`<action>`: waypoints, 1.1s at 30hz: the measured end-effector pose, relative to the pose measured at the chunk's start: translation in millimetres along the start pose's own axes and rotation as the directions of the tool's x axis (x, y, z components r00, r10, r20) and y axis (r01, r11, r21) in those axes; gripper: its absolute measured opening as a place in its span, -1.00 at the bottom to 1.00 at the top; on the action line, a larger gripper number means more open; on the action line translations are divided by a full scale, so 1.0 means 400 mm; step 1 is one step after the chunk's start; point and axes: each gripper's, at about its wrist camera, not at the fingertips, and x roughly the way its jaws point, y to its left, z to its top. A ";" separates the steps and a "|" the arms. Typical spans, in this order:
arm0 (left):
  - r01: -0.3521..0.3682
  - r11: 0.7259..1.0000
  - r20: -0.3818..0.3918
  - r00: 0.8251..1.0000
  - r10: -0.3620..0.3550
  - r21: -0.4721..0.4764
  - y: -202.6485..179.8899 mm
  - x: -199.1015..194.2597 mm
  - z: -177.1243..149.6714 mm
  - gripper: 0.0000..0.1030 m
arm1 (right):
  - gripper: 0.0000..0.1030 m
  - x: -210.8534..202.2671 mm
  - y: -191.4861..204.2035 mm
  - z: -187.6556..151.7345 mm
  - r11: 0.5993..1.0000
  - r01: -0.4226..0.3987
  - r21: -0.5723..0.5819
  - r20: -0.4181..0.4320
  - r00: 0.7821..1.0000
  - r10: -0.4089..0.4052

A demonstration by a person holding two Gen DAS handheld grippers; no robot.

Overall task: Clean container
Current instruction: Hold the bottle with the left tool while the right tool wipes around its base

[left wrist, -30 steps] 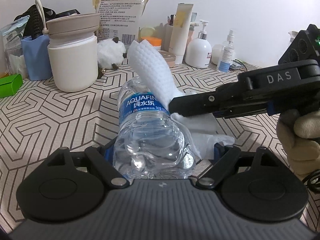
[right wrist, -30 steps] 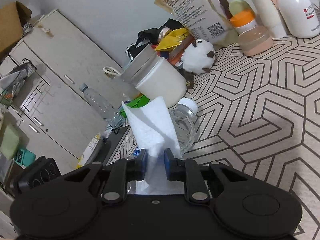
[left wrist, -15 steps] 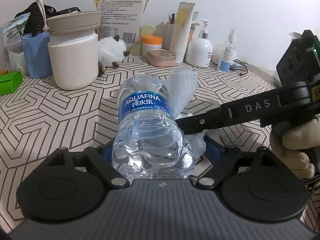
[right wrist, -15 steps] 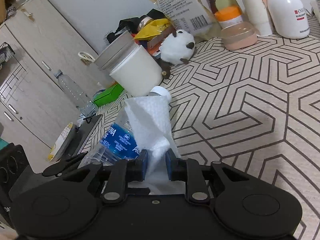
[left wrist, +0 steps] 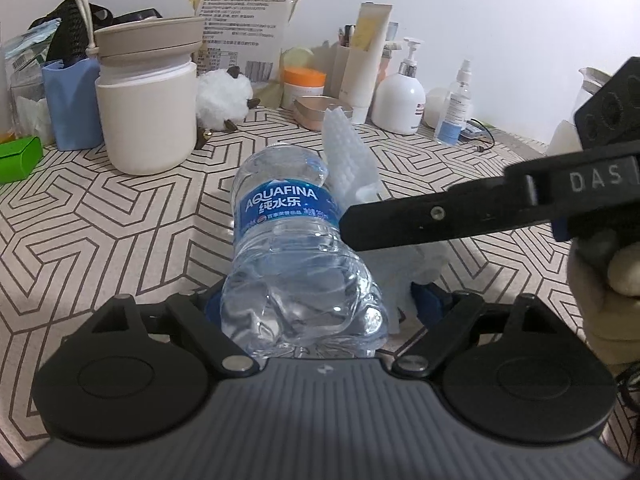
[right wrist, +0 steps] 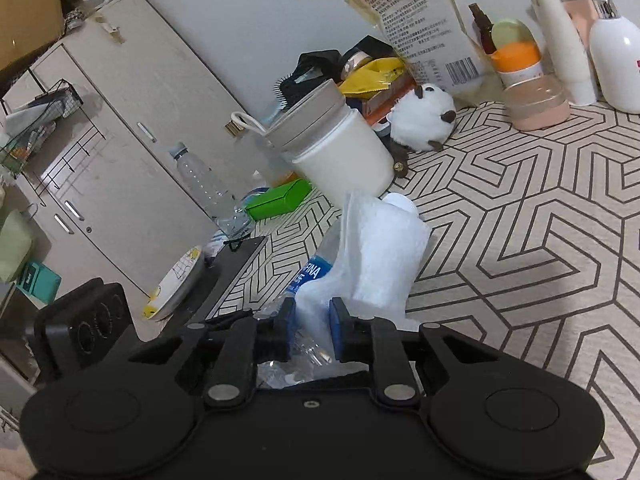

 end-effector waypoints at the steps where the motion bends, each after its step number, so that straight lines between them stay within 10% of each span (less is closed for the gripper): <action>1: 0.001 1.000 0.000 1.000 -0.001 -0.002 0.001 0.000 0.000 0.71 | -0.54 0.001 -0.003 0.001 1.000 -0.001 0.006 0.001 1.000 0.001; 14: 0.011 1.000 0.006 1.000 -0.011 -0.013 0.006 -0.003 -0.001 0.70 | -0.43 0.030 -0.042 0.010 0.996 0.061 0.072 -0.004 0.998 -0.061; 33: 0.027 1.000 0.025 0.999 -0.027 -0.001 0.005 -0.013 -0.005 0.71 | -0.37 0.032 -0.023 -0.001 0.987 -0.145 0.066 0.025 0.989 0.144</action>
